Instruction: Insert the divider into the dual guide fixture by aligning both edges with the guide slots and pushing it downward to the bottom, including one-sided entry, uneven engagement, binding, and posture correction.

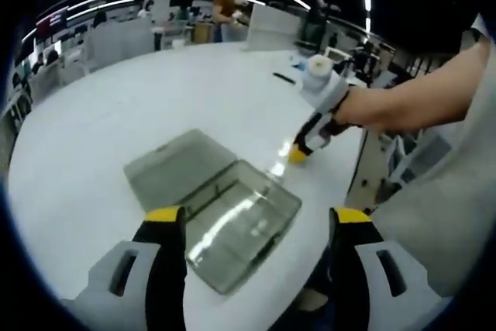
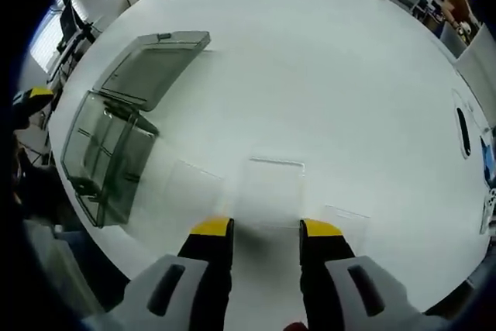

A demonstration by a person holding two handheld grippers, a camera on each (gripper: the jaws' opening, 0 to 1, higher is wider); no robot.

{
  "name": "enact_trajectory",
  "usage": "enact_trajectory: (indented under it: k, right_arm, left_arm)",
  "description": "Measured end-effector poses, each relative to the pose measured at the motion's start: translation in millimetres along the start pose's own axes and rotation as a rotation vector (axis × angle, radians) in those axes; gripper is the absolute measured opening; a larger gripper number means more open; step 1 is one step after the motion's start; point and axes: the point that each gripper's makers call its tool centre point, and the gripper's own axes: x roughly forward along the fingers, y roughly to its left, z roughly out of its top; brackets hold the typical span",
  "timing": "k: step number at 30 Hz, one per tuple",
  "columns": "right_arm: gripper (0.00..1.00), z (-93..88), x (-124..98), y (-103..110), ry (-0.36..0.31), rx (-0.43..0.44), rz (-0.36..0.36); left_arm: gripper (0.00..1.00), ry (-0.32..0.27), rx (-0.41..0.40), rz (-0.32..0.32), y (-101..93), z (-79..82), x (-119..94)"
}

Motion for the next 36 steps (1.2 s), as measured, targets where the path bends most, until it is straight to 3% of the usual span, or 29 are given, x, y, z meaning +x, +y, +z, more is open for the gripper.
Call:
enact_trajectory:
  k: [22, 36]
  right_arm:
    - [0.28, 2.2, 0.0, 1.3, 0.021, -0.145, 0.044]
    - [0.27, 4.8, -3.1, 1.1, 0.017, -0.181, 0.06]
  left_arm:
    - [0.75, 0.029, 0.038, -0.024, -1.6, -2.8, 6.7]
    - [0.75, 0.036, 0.052, -0.015, 0.7, -4.0, 5.2]
